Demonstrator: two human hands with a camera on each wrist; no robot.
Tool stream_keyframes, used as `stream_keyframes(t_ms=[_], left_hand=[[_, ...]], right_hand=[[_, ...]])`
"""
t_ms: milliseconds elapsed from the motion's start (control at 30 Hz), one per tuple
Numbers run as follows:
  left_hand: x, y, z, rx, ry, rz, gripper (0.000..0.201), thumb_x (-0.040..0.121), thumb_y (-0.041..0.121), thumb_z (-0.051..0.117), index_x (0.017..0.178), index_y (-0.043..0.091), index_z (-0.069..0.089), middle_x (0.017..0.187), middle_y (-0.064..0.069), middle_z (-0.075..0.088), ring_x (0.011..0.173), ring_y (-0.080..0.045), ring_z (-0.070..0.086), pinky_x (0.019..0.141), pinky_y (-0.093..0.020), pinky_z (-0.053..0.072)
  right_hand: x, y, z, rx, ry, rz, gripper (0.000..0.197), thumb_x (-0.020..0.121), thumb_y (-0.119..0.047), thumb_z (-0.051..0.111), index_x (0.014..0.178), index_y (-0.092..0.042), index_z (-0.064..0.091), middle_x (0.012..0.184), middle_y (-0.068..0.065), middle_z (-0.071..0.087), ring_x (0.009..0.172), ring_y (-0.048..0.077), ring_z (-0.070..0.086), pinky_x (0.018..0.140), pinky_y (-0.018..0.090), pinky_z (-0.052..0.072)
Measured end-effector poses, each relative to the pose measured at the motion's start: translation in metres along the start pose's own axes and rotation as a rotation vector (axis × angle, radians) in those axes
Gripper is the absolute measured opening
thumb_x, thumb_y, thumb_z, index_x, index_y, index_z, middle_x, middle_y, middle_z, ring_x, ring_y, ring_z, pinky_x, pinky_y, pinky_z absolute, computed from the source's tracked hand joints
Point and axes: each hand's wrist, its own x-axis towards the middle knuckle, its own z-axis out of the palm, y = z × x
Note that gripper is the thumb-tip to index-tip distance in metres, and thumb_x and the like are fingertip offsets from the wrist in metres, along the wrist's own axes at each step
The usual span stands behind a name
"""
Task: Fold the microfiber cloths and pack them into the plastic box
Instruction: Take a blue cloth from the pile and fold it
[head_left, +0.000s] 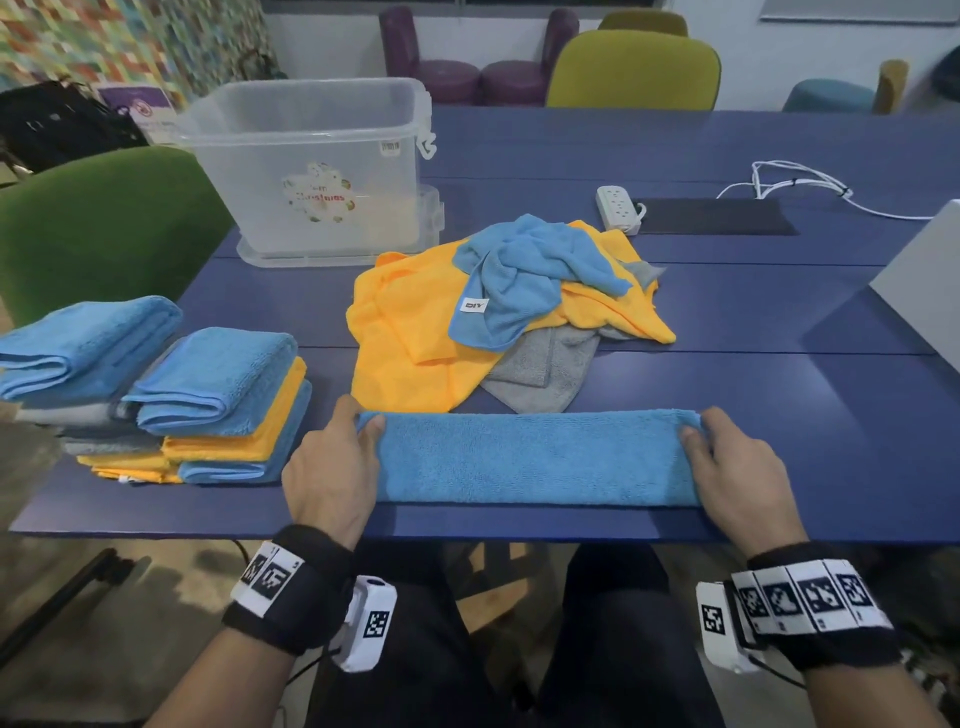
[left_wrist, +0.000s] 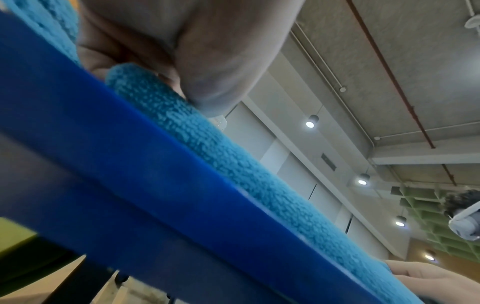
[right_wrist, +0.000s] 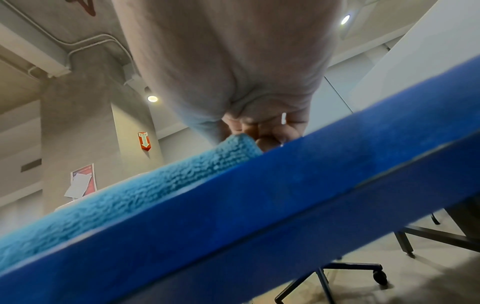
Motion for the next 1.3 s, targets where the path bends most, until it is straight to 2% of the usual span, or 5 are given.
stream_keyframes(t_ms=[333,567,867,1200,1300], left_hand=[[0.011,0.009,0.007,0.211,-0.082,-0.094,0.038,0.107,0.049,0.040,0.111,0.013,0.053,0.089,-0.018,0.067,0.084,-0.040,0.064,0.065,-0.040,0.040],[0.015,0.012,0.009,0.292,-0.112,-0.108,0.042,0.108,0.047,0.034,0.112,0.010,0.053,0.095,-0.017,0.069,0.088,-0.039,0.066,0.064,-0.038,0.037],[0.014,0.014,0.009,0.298,-0.084,-0.106,0.035,0.110,0.040,0.031,0.110,0.010,0.049,0.091,-0.017,0.070,0.083,-0.039,0.068,0.062,-0.038,0.039],[0.012,0.016,0.008,0.336,-0.103,-0.109,0.037,0.110,0.042,0.031,0.112,0.011,0.049,0.092,-0.015,0.070,0.085,-0.037,0.068,0.062,-0.037,0.037],[0.008,0.015,0.003,0.255,-0.072,-0.141,0.043,0.107,0.049,0.036,0.111,0.009,0.051,0.091,-0.018,0.069,0.084,-0.040,0.067,0.064,-0.040,0.043]], right_hand=[[-0.006,-0.006,0.004,0.007,0.053,0.099,0.022,0.099,-0.025,0.049,0.080,-0.017,0.039,0.063,0.007,0.047,0.061,0.034,0.043,0.058,0.040,0.033],[-0.011,-0.007,0.007,0.072,0.079,0.126,0.007,0.096,-0.021,0.056,0.095,-0.014,0.054,0.072,0.004,0.057,0.068,0.028,0.051,0.062,0.035,0.036],[-0.009,-0.007,0.008,0.039,0.070,0.149,0.009,0.101,-0.034,0.048,0.099,-0.026,0.045,0.091,0.007,0.064,0.083,0.036,0.058,0.067,0.038,0.041],[-0.005,-0.022,0.004,-0.066,0.016,0.228,0.017,0.103,-0.033,0.045,0.108,-0.017,0.050,0.087,0.009,0.052,0.078,0.032,0.043,0.067,0.039,0.037],[-0.007,-0.024,0.001,-0.052,0.021,0.255,0.024,0.103,-0.036,0.045,0.116,-0.016,0.052,0.101,0.014,0.060,0.083,0.033,0.047,0.070,0.041,0.040]])
